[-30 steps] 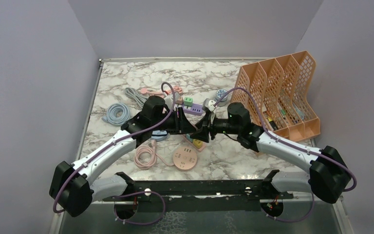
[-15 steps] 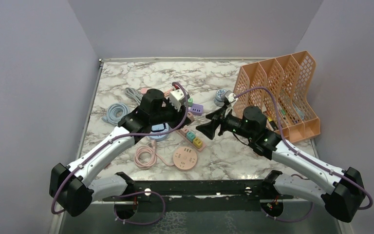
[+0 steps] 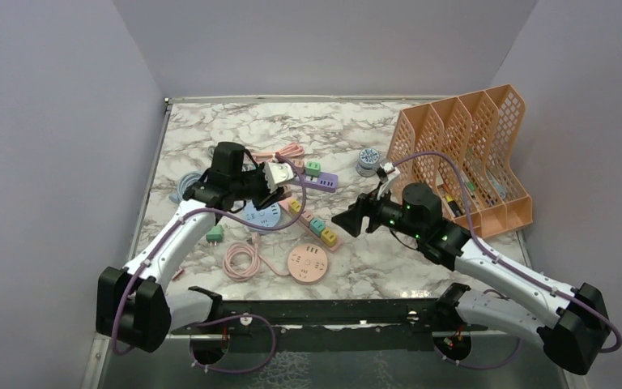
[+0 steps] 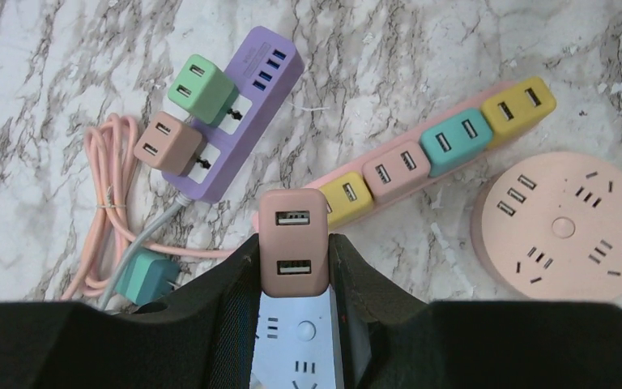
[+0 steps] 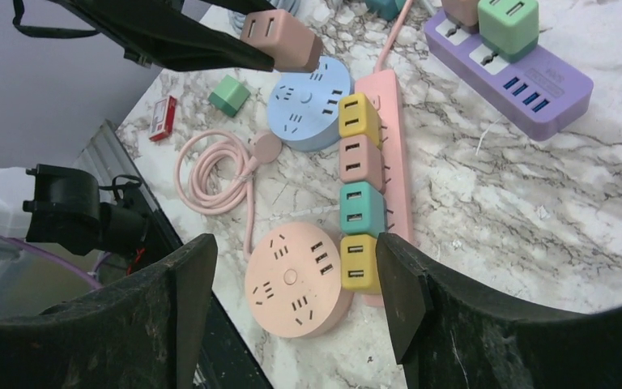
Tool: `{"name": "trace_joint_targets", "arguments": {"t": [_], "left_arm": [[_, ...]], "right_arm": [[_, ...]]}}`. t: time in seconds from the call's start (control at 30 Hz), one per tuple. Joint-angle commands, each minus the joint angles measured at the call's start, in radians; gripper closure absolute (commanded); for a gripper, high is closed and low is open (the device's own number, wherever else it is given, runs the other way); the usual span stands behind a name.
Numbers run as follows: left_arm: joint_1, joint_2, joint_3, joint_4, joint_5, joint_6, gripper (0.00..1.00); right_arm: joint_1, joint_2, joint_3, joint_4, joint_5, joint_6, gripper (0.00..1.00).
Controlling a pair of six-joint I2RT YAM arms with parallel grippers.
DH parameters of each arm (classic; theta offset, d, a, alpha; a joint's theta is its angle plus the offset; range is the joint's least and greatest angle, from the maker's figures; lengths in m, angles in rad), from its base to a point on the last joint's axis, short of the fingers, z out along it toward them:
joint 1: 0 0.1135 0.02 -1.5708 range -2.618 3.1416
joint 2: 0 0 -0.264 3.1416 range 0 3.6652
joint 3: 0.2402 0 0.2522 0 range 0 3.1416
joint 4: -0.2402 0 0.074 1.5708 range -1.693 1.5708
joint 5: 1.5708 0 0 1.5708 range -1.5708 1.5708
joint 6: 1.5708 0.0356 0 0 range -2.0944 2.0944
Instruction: Insert the plug
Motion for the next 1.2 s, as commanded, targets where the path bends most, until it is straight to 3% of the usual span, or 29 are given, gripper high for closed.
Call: {"name": "trace_joint_targets", "arguments": {"t": [0.0,0.17,0.33,0.8,1.17], "left_arm": [[0.109,0.072,0.040,-0.110,0.255,0.239,1.00],[0.215,0.194,0.061,-0.189,0.329,0.330,1.00],[0.241,0.263,0.063,-0.226,0.189,0.358,1.00],[0.323,0.284,0.004,-0.103,0.141,0.321,1.00],[0.349,0.301,0.014,-0.199,0.163,0.358,1.00]], "right_arm": [[0.006,-0.049,-0.034,-0.011,0.014,0.046,0.29],[0.006,-0.045,-0.034,0.003,0.016,0.051,0.29],[0.006,-0.005,-0.006,-0.023,0.019,0.043,0.30],[0.006,0.056,0.042,-0.064,0.004,-0.001,0.30],[0.006,0.087,0.068,-0.093,-0.022,-0.039,0.32]]}}
